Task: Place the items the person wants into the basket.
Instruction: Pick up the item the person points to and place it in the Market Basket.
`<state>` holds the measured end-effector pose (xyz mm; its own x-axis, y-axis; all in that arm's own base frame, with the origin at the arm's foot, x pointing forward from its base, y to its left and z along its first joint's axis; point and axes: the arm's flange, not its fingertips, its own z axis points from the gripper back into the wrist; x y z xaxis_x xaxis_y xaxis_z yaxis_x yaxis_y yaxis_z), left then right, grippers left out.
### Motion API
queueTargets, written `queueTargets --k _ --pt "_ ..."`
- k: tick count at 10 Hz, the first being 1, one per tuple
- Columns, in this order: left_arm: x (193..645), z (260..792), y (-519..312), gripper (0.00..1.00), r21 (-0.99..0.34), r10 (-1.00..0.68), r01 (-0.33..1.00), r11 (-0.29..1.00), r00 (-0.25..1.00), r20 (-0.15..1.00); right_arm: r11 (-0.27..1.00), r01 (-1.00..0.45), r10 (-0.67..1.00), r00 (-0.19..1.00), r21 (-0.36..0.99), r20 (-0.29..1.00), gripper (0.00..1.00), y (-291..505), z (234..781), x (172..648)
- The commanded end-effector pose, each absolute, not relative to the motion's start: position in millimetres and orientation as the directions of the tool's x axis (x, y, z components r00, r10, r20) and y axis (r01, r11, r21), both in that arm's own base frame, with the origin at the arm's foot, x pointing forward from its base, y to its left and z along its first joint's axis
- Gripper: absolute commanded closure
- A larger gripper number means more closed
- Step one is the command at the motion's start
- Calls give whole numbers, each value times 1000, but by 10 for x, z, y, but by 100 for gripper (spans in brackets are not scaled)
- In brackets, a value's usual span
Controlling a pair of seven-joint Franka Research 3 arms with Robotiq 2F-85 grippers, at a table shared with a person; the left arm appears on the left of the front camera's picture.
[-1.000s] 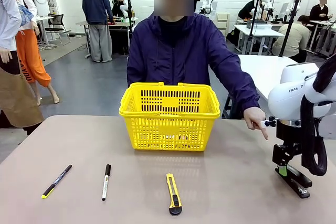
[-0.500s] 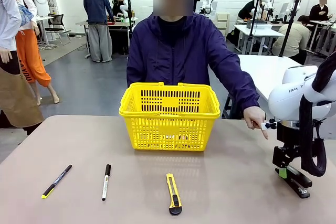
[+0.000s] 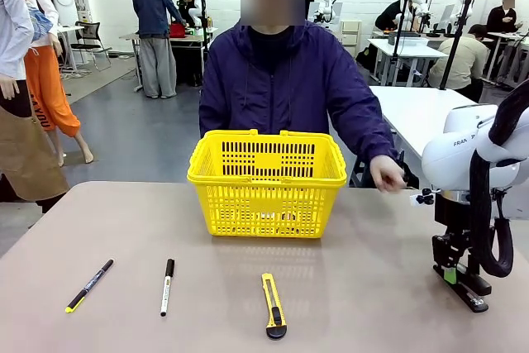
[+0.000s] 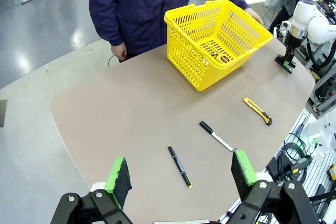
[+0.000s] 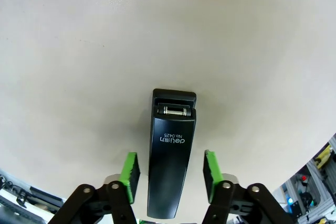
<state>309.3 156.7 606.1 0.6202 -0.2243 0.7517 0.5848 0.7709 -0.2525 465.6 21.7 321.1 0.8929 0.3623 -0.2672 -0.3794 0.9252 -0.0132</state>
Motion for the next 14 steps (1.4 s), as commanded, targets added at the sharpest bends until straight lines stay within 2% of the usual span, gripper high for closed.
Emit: queueTargets --k 1,2,3,4,6,8,11,14 --pt "3094 6058 1589 0 -250 -223 598 761 604 765 921 -390 375 890 -6 -261 100 172 3220 4686" --pt "3094 6058 1589 0 -250 -223 598 761 604 765 921 -391 376 889 -5 -261 86 173 3224 4686" --pt "3094 6058 1589 0 -250 -223 598 761 604 765 920 -391 376 890 -7 -259 96 179 3232 4684" --pt "3094 6058 1589 0 -250 -223 598 761 604 765 920 -393 377 890 -8 -256 100 178 3245 4677" --pt "3094 6058 1589 0 -250 -223 598 761 604 765 922 -387 372 903 -29 -215 100 180 3407 4625" --pt "3094 6058 1589 0 -250 -223 598 761 604 765 935 -344 331 933 -83 -140 100 301 4101 4518" --pt "3094 6058 1589 0 -250 -223 598 761 604 765 963 -258 254 966 -81 -52 100 558 5632 4652" --pt "3094 6058 1589 0 -250 -223 598 761 604 765 962 -257 263 963 -96 54 100 915 6465 4963"
